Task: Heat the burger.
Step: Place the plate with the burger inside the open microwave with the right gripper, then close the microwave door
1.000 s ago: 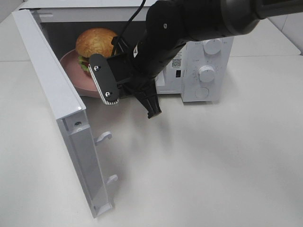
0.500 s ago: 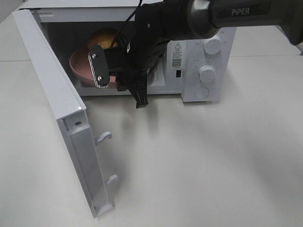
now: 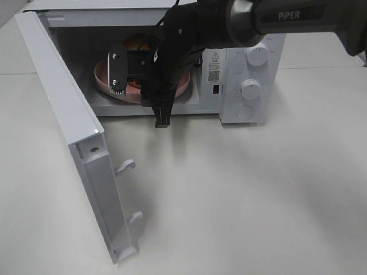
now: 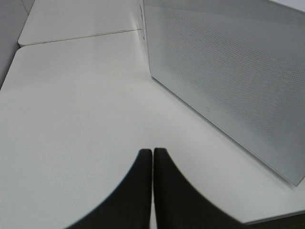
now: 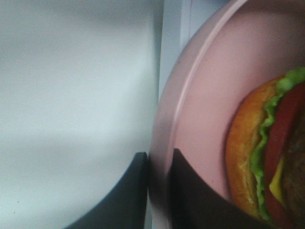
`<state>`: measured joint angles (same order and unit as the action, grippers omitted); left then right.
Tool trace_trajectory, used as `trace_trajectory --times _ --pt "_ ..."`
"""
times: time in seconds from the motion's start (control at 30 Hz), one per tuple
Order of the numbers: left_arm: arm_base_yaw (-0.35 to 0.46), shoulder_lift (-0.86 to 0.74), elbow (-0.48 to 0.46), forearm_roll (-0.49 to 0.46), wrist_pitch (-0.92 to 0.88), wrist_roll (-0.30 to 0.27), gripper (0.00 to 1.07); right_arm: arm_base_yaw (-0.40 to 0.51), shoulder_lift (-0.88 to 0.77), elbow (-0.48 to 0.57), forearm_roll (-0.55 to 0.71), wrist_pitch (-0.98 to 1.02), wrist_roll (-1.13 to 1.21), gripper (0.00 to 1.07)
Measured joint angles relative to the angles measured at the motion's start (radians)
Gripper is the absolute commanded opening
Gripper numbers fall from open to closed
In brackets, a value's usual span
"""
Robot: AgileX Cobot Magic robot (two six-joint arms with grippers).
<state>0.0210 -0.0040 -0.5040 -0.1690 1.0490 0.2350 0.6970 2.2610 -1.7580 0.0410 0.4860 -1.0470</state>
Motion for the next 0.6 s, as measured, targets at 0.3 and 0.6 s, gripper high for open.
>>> trace_trajectory --times 0.3,0.6 --pt "0.0 0.0 0.0 0.0 0.0 0.0 0.0 0.0 -0.034 -0.003 0.0 0.024 0.089 0.59" --pt "0.0 0.0 0.0 0.0 0.0 0.0 0.0 0.001 -0.079 -0.006 0.002 0.097 0.285 0.71"
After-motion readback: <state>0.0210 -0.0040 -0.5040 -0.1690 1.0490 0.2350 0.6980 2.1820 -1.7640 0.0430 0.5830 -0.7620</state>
